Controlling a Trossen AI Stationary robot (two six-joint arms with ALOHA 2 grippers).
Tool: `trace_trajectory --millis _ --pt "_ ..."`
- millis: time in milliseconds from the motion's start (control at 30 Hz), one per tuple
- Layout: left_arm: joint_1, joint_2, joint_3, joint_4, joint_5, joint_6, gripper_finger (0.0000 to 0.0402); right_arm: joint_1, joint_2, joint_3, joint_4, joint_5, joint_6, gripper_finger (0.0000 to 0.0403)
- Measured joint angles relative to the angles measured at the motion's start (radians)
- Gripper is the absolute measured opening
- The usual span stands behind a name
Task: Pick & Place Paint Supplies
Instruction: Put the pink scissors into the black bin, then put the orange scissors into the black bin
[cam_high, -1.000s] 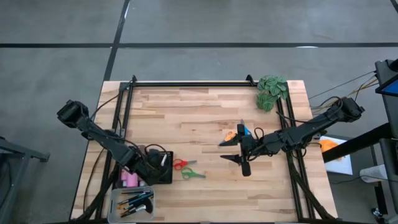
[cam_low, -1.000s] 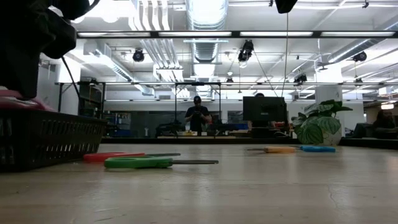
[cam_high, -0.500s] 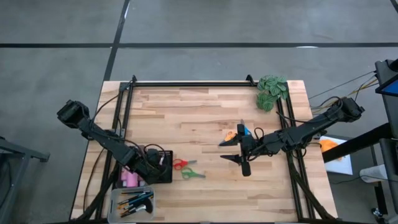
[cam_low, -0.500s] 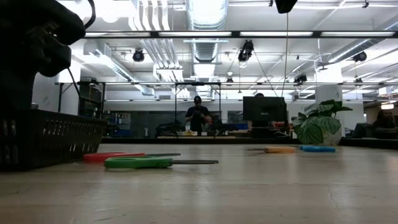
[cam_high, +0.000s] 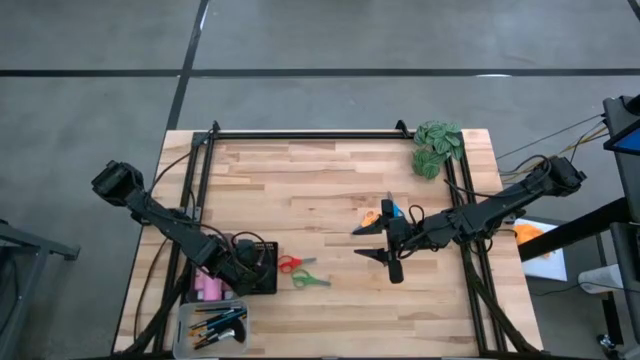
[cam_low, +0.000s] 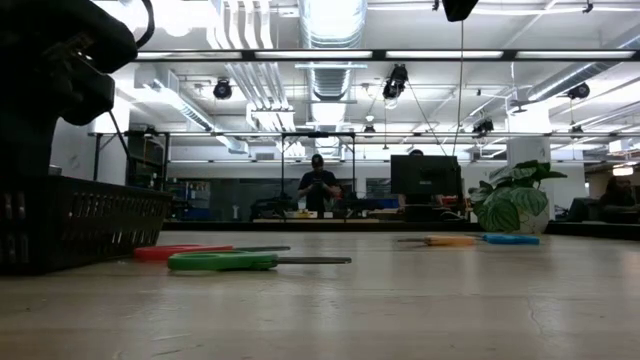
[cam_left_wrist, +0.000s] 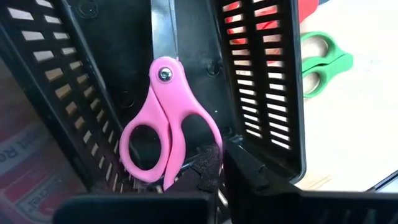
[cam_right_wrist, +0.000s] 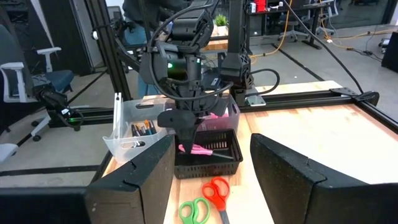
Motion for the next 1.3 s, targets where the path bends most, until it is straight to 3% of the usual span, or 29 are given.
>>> trace_trajectory --millis 333,600,867,1000,1300 --pt "0.0 0.0 0.0 0.018 0.004 0.0 0.0083 0.0 0.0 0.0 0.0 0.0 0.0 0.0209" --pt "-0.001 -0.001 0.0 0.02 0.005 0.0 0.0087 0.0 0.0 0.0 0.0 0.0 0.0 0.0209" --pt "0.022 -0.008 0.073 0.01 0.086 0.031 0.0087 0.0 0.0 0.0 0.0 0.0 0.0 0.0209" --pt "0.055 -0.008 0.141 -0.072 0.091 0.128 0.0087 0.0 0.0 0.0 0.0 0.0 0.0 0.0209" --pt "0.165 0.006 0.239 -0.088 0.076 0.627 0.0087 0.0 0.0 0.0 0.0 0.0 0.0 0.0209"
